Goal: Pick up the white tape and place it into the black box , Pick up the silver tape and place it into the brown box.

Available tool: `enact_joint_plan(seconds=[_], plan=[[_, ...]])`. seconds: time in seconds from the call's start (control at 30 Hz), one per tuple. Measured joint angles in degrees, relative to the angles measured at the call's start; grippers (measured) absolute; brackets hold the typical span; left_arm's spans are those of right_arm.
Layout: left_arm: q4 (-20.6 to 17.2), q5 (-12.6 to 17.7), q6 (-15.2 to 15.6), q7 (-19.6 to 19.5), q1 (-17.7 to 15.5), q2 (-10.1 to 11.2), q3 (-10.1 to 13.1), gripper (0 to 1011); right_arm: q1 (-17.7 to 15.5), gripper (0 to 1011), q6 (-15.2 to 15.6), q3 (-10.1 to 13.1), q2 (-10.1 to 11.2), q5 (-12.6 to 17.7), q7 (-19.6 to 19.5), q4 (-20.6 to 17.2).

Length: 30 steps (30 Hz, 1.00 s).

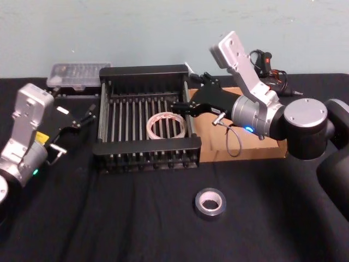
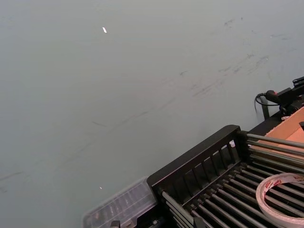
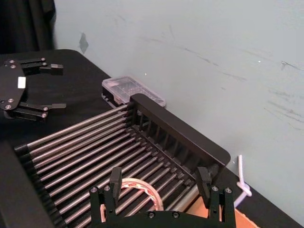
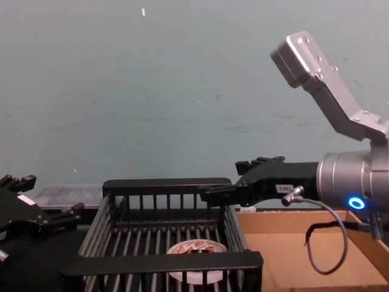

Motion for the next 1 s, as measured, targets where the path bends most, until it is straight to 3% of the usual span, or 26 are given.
enact_joint_plan(seconds=[0.2, 0.4, 0.63, 0.7, 1.0], plan=[[0.0, 0.0, 0.0, 0.0, 0.0, 0.0, 0.0, 1001, -0.96, 1002, 0.79, 0.96, 0.78, 0.44, -0.65, -1.77], [0.0, 0.0, 0.0, 0.0, 0.0, 0.0, 0.0, 1002, -3.95, 1002, 3.18, 2.86, 3.51, 1.58, -1.08, -7.43], [0.0, 0.0, 0.0, 0.0, 0.0, 0.0, 0.0, 1001, -8.56, 1002, 6.22, 4.85, 7.97, 3.61, -0.44, -14.21], [0.0, 0.0, 0.0, 0.0, 0.0, 0.0, 0.0, 1001, -10.68, 1002, 7.32, 5.44, 10.09, 4.54, 0.12, -16.84], [0.0, 0.01, 0.0, 0.0, 0.0, 0.0, 0.0, 1001, -16.59, 1002, 9.57, 6.71, 15.47, 7.4, 1.39, -23.02]])
